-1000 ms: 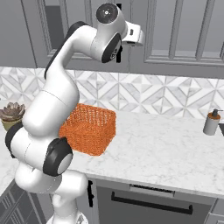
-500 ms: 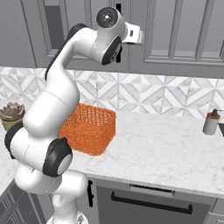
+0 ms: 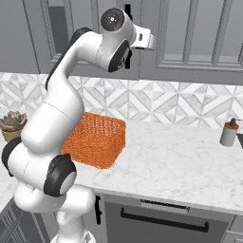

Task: Open the cabinet, pick up the bread from the cabinet and place it in the basket. Then move the basket to the dining counter.

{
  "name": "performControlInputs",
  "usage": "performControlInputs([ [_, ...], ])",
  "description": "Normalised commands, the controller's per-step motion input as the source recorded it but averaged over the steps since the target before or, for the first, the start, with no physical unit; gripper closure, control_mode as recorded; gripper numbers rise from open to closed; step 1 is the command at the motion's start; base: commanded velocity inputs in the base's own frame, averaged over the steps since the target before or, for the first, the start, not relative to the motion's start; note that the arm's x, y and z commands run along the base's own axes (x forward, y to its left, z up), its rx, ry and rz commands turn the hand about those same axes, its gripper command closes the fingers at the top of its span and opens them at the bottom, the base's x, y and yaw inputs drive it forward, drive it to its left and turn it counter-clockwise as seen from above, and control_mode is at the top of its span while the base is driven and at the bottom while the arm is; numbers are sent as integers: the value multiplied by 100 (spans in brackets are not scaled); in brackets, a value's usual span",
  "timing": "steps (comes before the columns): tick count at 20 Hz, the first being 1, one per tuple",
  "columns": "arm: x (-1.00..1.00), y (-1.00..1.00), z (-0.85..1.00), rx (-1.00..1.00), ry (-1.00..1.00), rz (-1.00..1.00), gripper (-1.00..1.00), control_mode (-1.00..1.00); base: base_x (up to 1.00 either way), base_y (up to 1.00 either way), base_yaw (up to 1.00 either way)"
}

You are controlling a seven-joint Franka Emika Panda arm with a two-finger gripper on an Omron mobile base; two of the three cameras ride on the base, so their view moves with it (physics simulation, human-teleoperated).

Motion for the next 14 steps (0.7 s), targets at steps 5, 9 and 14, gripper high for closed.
performControlInputs([
  [5,-99,40,0,0,0,-34,100,-100,0,0,0],
  [9,-100,57,0,0,0,-37,100,-100,0,0,0],
  [14,-100,41,0,2,0,-22,100,-100,0,0,0],
])
